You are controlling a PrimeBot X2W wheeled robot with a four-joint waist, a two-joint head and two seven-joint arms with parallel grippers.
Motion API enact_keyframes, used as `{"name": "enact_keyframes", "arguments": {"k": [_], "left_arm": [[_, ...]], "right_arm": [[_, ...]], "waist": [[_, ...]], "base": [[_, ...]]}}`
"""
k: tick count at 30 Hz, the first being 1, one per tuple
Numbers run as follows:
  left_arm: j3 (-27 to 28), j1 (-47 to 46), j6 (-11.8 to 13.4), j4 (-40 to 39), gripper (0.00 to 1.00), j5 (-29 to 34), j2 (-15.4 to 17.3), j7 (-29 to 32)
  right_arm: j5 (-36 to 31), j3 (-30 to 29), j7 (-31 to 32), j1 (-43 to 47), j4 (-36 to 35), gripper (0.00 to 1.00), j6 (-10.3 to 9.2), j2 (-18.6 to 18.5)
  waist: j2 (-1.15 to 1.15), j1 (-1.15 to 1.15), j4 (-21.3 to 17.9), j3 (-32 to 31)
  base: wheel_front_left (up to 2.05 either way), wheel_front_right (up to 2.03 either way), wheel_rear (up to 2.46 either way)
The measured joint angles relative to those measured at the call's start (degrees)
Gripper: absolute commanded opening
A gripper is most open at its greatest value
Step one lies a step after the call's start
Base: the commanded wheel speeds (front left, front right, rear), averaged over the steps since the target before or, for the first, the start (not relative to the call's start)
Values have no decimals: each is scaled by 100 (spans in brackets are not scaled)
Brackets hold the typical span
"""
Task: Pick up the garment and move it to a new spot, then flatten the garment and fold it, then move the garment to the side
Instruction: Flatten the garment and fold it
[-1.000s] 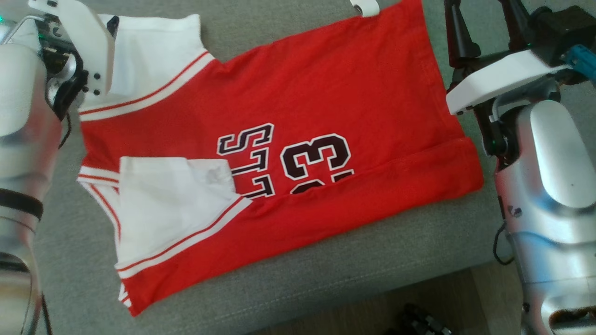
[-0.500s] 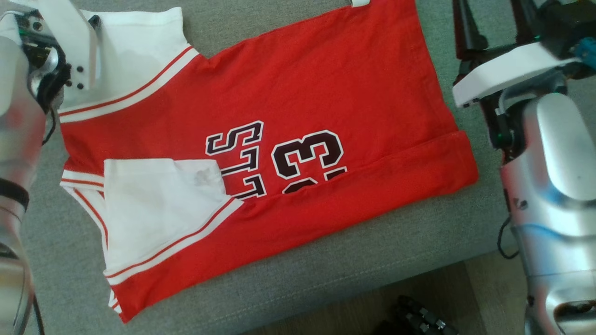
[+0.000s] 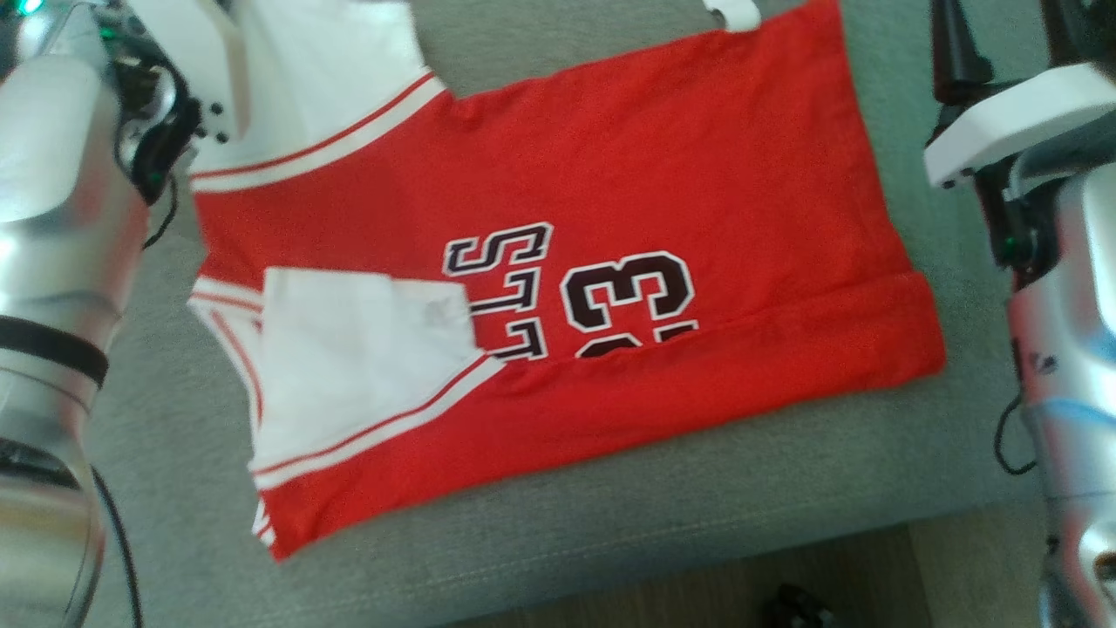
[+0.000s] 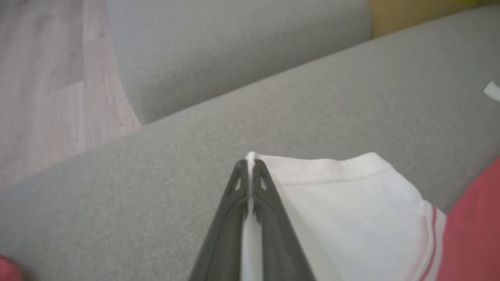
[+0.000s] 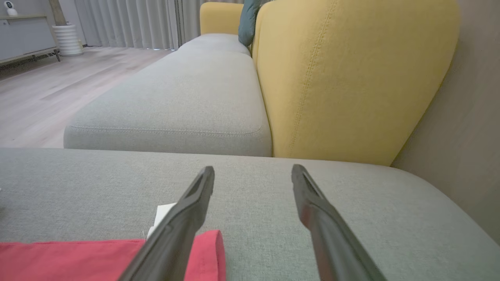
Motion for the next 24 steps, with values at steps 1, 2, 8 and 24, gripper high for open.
{"name": "enact_keyframes", "arguments": {"k": [1,2,8,24], "left_arm": [[0,1,0,-47,0,-2,-32,-149],[3,1,0,-90,0,-32,-59,-297],[-23,109,0,-568,0,-112,-267,-938],[-247,487,125,-1709,0,-167,-308,-816]], "right_arm": [[33,4,40,-31,74,100,0,-63],[94,12,86,-75,154,100,0,-112],[567,371,454,-217,757,100,0,-517],[1463,1380,1217,-866,2183,100,0,-1122]], "waist": [[0,0,61,-32],[0,0,119,-64],[0,0,547,-282],[0,0,1008,-189]], "base": [[0,0,0],[0,0,0],[0,0,0],[0,0,0]]}}
